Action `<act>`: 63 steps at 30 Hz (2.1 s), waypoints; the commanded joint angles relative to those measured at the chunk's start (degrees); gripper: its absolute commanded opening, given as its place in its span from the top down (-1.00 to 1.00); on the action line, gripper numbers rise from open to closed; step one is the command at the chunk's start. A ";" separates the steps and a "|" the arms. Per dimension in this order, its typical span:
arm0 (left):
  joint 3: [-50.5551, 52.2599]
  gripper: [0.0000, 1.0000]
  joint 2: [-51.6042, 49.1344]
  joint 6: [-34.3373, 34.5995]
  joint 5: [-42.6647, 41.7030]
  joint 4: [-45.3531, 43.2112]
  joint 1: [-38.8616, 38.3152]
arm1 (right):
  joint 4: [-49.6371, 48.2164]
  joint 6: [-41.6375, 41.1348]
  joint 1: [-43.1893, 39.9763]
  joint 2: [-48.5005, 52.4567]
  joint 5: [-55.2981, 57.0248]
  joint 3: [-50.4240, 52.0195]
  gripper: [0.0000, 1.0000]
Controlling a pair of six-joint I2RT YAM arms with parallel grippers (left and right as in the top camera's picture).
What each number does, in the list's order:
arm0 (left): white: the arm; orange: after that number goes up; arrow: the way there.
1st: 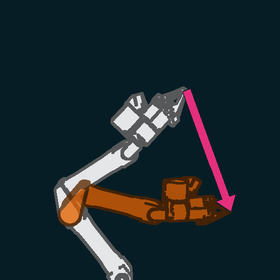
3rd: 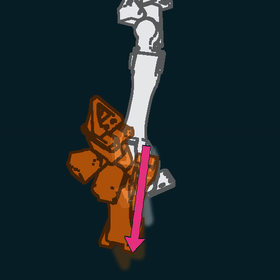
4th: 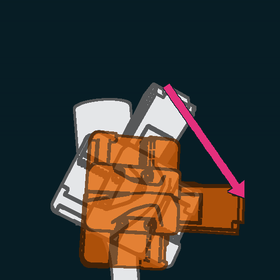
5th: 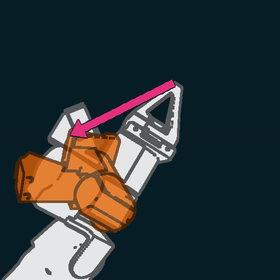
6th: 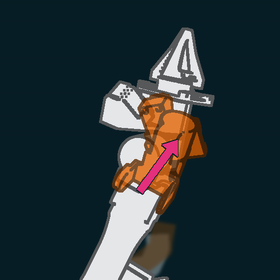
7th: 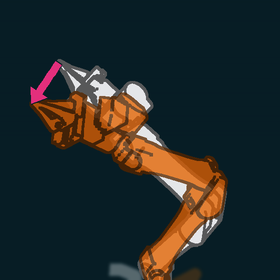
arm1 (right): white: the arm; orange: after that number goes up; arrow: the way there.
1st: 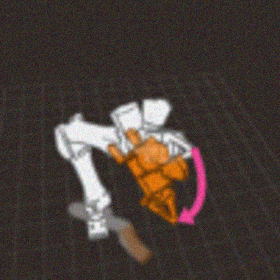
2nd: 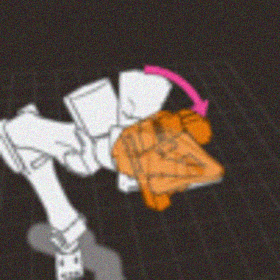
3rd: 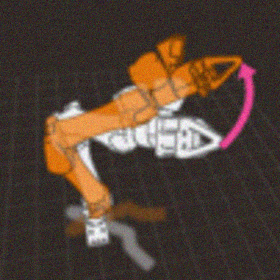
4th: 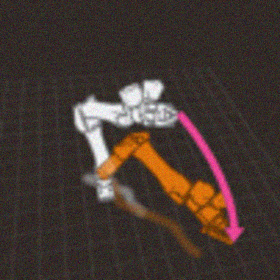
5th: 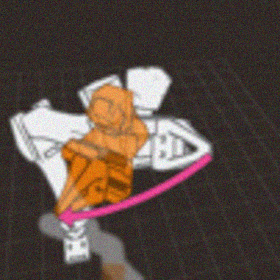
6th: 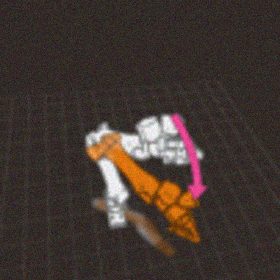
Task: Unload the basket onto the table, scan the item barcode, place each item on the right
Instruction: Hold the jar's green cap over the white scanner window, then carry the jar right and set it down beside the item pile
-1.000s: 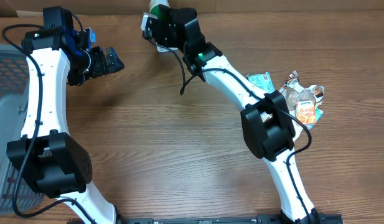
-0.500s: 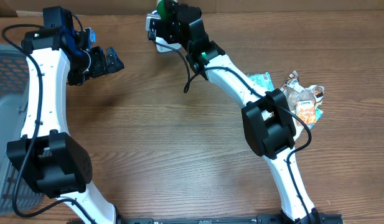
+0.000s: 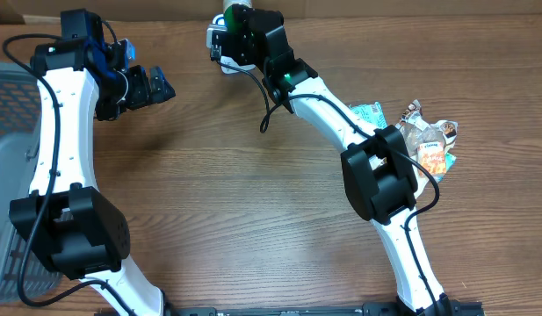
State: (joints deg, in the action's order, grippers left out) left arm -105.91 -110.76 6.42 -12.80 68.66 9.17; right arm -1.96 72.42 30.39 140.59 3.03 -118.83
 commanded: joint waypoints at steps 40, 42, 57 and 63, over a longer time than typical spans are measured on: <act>-1.01 -0.99 0.09 -0.63 0.37 0.11 0.46 | 78.66 -47.60 -12.74 -23.76 -15.15 9.73 -0.09; -1.01 -0.99 0.09 -0.63 0.37 0.11 0.46 | 76.98 -47.63 -15.04 -23.76 -15.15 12.76 -0.10; -1.01 -0.99 0.09 -0.63 0.37 0.09 0.46 | 69.64 -48.68 -23.78 -23.80 -15.21 23.10 -0.99; -1.01 -0.99 0.09 -0.63 0.37 0.09 0.46 | 73.66 -48.65 -23.65 -25.29 -17.33 20.00 -1.00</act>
State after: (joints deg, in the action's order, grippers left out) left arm -105.91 -110.76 6.42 -12.80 68.69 9.15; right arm 70.87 23.99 6.48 117.30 -12.43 -96.18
